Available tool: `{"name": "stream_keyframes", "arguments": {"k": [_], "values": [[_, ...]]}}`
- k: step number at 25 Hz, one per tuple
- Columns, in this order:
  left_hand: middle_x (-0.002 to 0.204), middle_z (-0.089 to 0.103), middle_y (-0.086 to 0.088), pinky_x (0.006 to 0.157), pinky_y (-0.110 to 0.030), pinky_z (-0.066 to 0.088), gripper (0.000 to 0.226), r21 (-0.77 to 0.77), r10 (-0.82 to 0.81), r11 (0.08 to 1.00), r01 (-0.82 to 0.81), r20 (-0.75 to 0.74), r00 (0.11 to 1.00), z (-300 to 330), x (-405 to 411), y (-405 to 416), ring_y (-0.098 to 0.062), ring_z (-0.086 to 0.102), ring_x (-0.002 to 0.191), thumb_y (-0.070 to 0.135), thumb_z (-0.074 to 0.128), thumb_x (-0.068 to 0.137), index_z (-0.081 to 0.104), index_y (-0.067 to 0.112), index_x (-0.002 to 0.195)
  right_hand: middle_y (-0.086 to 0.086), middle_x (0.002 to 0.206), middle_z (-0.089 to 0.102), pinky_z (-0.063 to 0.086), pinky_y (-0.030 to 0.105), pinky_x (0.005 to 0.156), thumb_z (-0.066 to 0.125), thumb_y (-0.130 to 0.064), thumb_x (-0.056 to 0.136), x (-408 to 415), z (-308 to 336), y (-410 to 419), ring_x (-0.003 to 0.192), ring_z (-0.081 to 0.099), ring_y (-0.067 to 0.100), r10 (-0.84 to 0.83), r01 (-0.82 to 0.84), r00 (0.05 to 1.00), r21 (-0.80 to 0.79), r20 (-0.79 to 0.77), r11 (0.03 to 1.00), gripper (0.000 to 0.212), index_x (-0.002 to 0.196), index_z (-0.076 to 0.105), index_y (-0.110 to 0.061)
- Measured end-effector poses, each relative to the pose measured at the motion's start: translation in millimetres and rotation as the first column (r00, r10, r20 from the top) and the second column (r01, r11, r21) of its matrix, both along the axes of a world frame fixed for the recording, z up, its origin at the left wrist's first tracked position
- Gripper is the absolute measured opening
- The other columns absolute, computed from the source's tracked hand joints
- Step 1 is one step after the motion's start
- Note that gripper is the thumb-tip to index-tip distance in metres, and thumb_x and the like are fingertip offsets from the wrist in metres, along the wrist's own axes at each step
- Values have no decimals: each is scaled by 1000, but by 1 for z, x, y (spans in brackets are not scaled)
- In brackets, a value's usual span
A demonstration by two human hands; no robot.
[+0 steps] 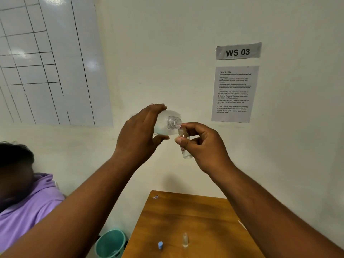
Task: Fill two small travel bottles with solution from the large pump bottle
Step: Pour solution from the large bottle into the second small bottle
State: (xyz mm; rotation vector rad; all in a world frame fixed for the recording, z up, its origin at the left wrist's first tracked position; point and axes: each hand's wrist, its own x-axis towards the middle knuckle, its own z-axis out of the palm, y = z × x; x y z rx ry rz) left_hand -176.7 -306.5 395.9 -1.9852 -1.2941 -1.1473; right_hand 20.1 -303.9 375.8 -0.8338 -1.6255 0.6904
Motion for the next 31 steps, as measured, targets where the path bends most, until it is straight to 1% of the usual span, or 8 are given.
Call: {"name": "stream_keyframes", "arguments": {"k": [3,6,12,17,21,27,31], "values": [[138,62,-2,94,-41,52,76,41,4,999,-3,-25,1000,2,1,-1,-28,63,120,28,89,73,49,19,138,-8,107,70,56,29,71,77,-29,84,1,1,-2,84,66,21,4,-4,1000,-2,-2,1000,35,117,69,-30],[138,62,-6,95,-46,55,75,70,27,997,-24,-48,998,5,1,-2,-30,62,123,27,88,75,50,17,138,-8,107,71,59,35,74,78,-28,83,2,4,-3,86,67,24,10,-10,1000,-7,-15,1000,34,116,69,-32],[140,61,-7,97,-48,54,75,92,57,995,-48,-94,994,12,2,-3,-31,61,124,26,88,75,50,14,139,-7,111,73,61,44,82,79,-27,82,3,10,-2,92,70,24,26,-27,999,-23,-45,999,39,120,71,-30],[141,60,-7,99,-46,51,75,119,77,991,-63,-120,990,18,0,-5,-31,58,128,25,88,75,51,13,139,-6,113,73,60,46,85,78,-27,83,2,15,-4,95,69,22,35,-36,998,-30,-47,999,40,122,70,-29],[143,59,-6,101,-44,49,74,131,87,989,-70,-132,987,22,-3,-5,-30,56,131,24,87,76,51,14,140,-8,115,71,60,44,87,77,-28,84,0,18,-5,98,68,19,37,-38,998,-36,-42,999,39,122,70,-31],[145,57,-5,105,-42,45,71,154,104,985,-77,-176,979,24,-9,-1,-29,53,135,25,83,80,50,13,141,-6,113,72,59,48,86,78,-28,83,-4,18,-2,97,69,22,46,-49,997,-53,-60,997,38,120,71,-30],[145,58,-6,105,-42,45,71,158,119,983,-90,-186,975,26,-10,-1,-29,53,135,25,84,79,51,13,141,-4,113,72,59,48,88,78,-26,84,-6,18,-2,101,68,23,50,-54,996,-53,-72,997,37,120,71,-29]]}}
